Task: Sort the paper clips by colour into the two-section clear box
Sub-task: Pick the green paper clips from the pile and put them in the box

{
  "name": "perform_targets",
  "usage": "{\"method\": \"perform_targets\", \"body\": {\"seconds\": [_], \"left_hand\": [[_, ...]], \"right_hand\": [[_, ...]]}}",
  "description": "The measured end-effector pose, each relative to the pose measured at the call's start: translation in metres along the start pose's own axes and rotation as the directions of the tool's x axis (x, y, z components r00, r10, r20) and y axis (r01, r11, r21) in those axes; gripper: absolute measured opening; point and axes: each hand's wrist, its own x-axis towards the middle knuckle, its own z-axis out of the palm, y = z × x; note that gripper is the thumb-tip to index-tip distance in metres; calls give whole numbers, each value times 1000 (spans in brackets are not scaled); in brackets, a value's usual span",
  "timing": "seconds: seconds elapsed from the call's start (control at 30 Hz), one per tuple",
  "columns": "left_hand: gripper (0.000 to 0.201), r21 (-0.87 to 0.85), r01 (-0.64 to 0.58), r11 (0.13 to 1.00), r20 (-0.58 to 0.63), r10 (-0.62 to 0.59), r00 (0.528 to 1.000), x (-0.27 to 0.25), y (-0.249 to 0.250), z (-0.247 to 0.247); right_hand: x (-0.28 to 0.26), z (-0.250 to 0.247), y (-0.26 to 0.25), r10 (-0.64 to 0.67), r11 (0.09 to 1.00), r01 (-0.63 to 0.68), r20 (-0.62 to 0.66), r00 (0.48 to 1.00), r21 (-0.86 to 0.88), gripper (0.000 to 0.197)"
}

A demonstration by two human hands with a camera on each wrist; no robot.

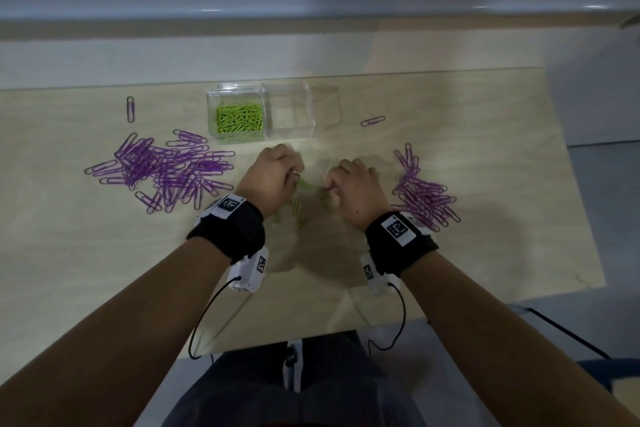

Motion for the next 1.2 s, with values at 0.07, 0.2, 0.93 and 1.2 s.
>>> {"method": "perform_targets", "body": {"seconds": [0.07,0.2,0.93,1.2], "left_hand": [[26,26,4,1000,-36,-3,999,-1,-3,5],[29,36,8,999,-37,-6,999,-1,4,16],[64,-149,293,945,18,-294,956,-66,-7,2],[100,25,186,982,142,-188,972,-63,-21,-21]], "right_hand": [[-7,-2,-3,15,964,20,-129,991,265,7],[-29,-19,11,281,830,-57,-328,902,555,2],[-19,19,-37,198,971,-190,-39,979,147,49],[-45,6,-15,187,962,-163,-95,978,220,58]]}}
